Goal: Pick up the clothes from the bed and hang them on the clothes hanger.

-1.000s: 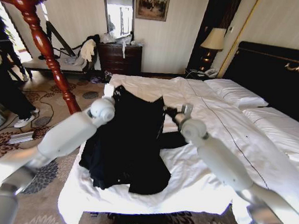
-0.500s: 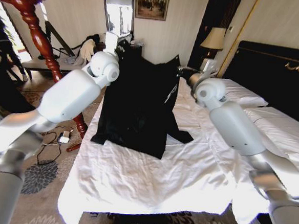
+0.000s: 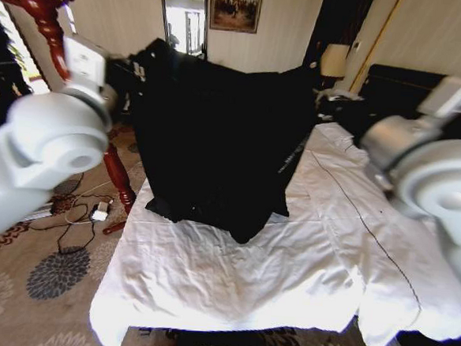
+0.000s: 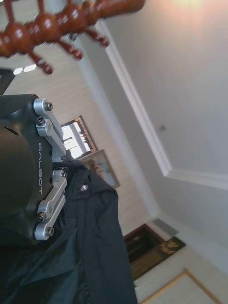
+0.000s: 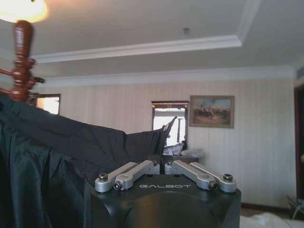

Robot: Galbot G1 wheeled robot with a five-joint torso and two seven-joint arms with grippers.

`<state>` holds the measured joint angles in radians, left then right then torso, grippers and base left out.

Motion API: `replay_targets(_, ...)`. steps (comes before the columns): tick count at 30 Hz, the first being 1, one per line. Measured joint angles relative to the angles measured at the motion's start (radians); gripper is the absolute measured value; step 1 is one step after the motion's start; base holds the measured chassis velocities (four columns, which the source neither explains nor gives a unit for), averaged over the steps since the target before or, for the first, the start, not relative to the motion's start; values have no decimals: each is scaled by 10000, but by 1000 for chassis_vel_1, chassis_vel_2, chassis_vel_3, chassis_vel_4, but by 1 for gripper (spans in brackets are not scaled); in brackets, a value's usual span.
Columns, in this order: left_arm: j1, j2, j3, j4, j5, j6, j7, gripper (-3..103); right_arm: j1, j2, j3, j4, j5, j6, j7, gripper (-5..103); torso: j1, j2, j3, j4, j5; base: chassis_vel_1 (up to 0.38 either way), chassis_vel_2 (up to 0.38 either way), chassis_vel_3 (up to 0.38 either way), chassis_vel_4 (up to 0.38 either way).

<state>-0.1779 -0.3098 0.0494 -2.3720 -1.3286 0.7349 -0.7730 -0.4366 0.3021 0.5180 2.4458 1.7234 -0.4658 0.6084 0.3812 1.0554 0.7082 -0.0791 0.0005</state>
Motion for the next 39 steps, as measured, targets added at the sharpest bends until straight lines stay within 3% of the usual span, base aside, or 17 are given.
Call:
replay_targets(1, 0, 0, 0, 0, 0, 0, 0, 2, 0, 0, 0, 0, 0, 0, 0, 0, 0, 0, 0, 0, 0, 0, 0, 0, 0)
replay_targets(5, -291, 1728, -1508, -816, -2302, 36, 229, 2, -302, -908, 1875, 692, 1424, -35, 71, 0, -4, 2, 0, 24, -14, 0, 0, 0, 0)
replay_targets(9, -305, 2268, -1633, -765, -2537, 35, 358, 2, -206, -935, 2170, 562, 1560, -128, 146, 0, 2, 1, 5, 11, 0, 0, 0, 0, 0)
replay_targets(13, -89, 2181, -1394, -716, -2330, 35, 297, 2, -225, -865, 2146, 329, 1383, -197, 129, 0, 7, 0, 7, 13, -2, 0, 0, 0, 0)
replay_targets(14, 101, 1755, -898, -636, -1699, 28, 198, 2, -542, -774, 2056, 144, 999, -232, 36, 0, 6, 1, 7, 14, -8, 0, 0, 0, 0)
replay_targets(16, 126, 1592, -700, -597, -1508, 27, 191, 2, -685, -746, 2017, 110, 837, -239, -1, 0, 6, 0, 6, 12, -9, 0, 0, 0, 0)
replay_targets(19, -50, 308, 1155, 1, -272, 24, 328, 2, -2140, -583, 1685, -345, -1072, -60, -690, 0, 7, -2, 8, 17, -2, 0, 0, 0, 0)
replay_targets(20, -50, 308, 1155, 1, -272, 24, 328, 2, -2140, -583, 1685, -345, -1072, -60, -690, 0, 7, -2, 8, 17, -2, 0, 0, 0, 0)
replay_targets(22, -160, -822, 2668, 679, 337, 23, 272, 2, -3541, -534, 1536, -784, -2305, 113, -1056, 0, 9, -3, 10, 9, -4, 0, 0, 0, 0)
replay_targets(23, -160, -822, 2668, 679, 337, 23, 272, 2, -3541, -534, 1536, -784, -2305, 113, -1056, 0, 9, -3, 10, 9, -4, 0, 0, 0, 0)
replay_targets(27, 332, -2360, 4351, 1797, 1011, 16, -471, 2, -5147, -48, 887, -1615, -4286, 402, -1852, 0, 10, -4, 9, 5, 0, 0, 0, 0, 0)
replay_targets(31, 1030, -3189, 4962, 2677, 1575, 12, -800, 2, -4991, 807, -390, -2298, -5361, 511, -2243, 0, 9, -4, 8, 10, -4, 0, 0, 0, 0)
replay_targets(33, 1622, -3931, 5170, 3580, 2102, 13, -894, 2, -3865, 1866, -2176, -3336, -6145, 597, -2444, 0, 7, -5, 9, 13, -3, 0, 0, 0, 0)
replay_targets(34, 1622, -3931, 5170, 3580, 2102, 13, -894, 2, -3865, 1866, -2176, -3336, -6145, 597, -2444, 0, 7, -5, 9, 13, -3, 0, 0, 0, 0)
replay_targets(38, 1842, -5270, 5621, 5302, 2717, 10, -1045, 2, -1867, 3555, -4848, -5331, -7201, 857, -2726, 0, 9, -4, 9, 16, -6, 0, 0, 0, 0)
replay_targets(39, 1842, -5270, 5621, 5302, 2717, 10, -1045, 2, -1867, 3555, -4848, -5331, -7201, 857, -2726, 0, 9, -4, 9, 16, -6, 0, 0, 0, 0)
